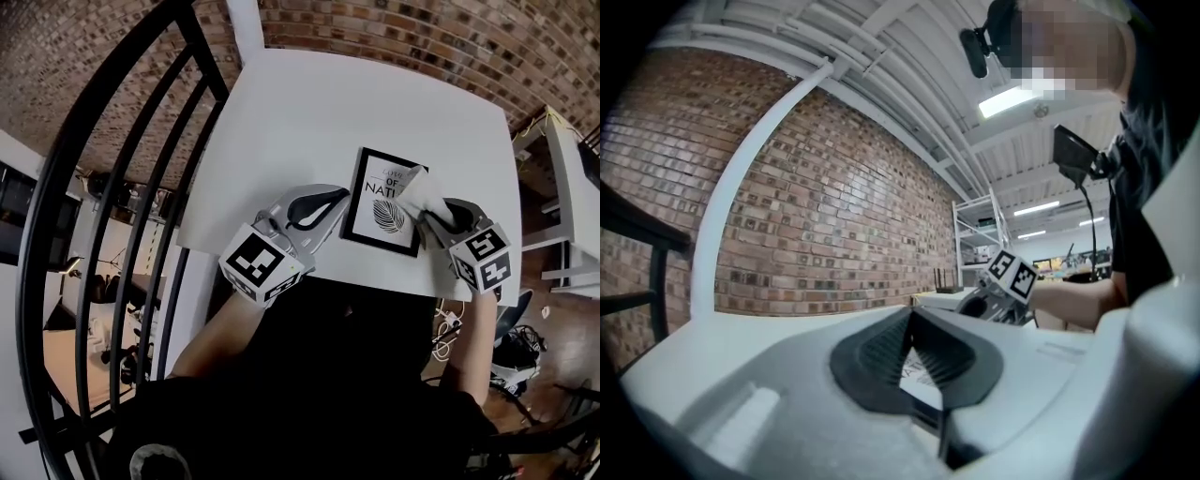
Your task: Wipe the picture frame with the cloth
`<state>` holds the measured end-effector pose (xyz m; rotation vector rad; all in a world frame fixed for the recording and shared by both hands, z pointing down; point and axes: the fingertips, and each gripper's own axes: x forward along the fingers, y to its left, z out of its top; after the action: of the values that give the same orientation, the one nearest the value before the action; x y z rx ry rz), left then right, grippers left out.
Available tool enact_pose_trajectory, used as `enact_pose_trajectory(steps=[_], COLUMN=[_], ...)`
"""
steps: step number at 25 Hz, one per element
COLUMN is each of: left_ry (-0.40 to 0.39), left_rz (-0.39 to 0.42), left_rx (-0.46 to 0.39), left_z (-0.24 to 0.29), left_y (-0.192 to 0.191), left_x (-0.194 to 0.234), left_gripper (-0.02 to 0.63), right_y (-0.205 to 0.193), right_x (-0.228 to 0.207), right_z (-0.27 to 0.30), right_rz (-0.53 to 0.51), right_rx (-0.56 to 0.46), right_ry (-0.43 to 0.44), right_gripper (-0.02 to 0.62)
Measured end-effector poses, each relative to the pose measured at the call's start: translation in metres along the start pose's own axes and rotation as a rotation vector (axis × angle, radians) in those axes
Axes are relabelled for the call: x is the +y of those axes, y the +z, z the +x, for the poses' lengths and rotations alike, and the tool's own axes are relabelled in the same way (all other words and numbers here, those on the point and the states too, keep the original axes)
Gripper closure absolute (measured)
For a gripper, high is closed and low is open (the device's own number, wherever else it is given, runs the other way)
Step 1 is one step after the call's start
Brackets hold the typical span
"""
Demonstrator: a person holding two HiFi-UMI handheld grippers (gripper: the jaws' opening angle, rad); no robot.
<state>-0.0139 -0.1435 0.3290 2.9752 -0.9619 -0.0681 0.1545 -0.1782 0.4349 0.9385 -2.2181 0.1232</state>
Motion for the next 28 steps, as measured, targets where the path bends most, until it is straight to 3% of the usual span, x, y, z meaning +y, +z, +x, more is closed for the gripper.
enact_pose_trajectory(steps=[3, 6, 10, 14, 20, 28], left_ry=[0.003, 0.010, 0.018, 0.033, 0.019, 0.009], left_rz=[0.001, 0.000, 0.007, 0.005, -0.007, -0.012], left_rx=[0.003, 0.003, 0.005, 0.016, 0.025, 0.022], left_z=[-0.002, -0.001, 0.000, -0.002, -0.002, -0.001], left_y=[-0.001, 0.000, 0.001, 0.003, 0.000, -0.004], left_x=[0.002, 0.003, 0.003, 0.005, -0.002, -0.005], left_gripper=[0.604, 0.604, 0.604, 0.604, 0.604, 0.604], right_y=[0.000, 0.025, 0.067, 0.084, 0.072, 0.038], right_x=[-0.007, 0.004, 0.044, 0.096, 0.132, 0.103], right_z=[-0.010, -0.016, -0.012, 0.013, 0.037, 0.013], right_rz=[0.007, -0.012, -0.070, -0.140, -0.193, -0.119], right_rx=[-0.014, -0.080, -0.172, -0.166, -0.095, -0.075], right_ry=[-0.023, -0.010, 0.073, 0.193, 0.262, 0.220], right_gripper=[0.468, 0.468, 0.468, 0.468, 0.468, 0.468])
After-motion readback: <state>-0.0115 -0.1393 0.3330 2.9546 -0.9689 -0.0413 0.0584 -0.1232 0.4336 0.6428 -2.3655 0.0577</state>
